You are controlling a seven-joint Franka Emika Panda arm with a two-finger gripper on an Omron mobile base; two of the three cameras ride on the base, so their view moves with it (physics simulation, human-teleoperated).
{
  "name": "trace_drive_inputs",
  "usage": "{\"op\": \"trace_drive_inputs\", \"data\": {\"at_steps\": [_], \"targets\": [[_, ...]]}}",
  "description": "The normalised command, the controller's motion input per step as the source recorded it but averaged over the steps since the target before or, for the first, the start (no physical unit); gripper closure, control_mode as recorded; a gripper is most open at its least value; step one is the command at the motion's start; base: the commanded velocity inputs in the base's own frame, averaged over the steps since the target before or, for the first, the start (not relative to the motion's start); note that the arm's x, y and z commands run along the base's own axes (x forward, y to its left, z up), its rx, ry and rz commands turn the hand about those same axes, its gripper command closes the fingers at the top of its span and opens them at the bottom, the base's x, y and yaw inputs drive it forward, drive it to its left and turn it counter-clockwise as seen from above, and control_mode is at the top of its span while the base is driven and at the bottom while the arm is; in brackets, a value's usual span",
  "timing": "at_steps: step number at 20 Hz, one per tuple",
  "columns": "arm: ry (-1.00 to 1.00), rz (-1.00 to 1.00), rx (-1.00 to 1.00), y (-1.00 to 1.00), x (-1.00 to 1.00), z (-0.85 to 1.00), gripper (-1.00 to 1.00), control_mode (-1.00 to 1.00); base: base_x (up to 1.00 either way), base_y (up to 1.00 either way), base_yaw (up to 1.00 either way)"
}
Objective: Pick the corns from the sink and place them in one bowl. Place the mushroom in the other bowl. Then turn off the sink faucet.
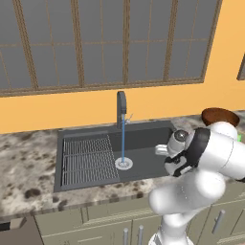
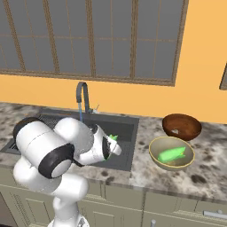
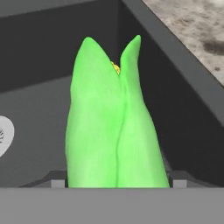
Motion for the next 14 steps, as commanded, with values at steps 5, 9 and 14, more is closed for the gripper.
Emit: {"op": "trace_drive_inputs", "data": {"at_steps": [5, 9, 14], "targets": [[0.19, 0.00, 0.08, -0.07, 0.06, 1.00, 1.00, -1.00, 0.00, 0.00, 0.00], [0.29, 0.00, 0.12, -0.23, 0.14, 1.00, 1.00, -1.00, 0.00, 0.00, 0.00], [0.24, -0.02, 0.03, -0.14, -0.09, 1.00, 1.00, -1.00, 0.00, 0.00, 0.00]]}}
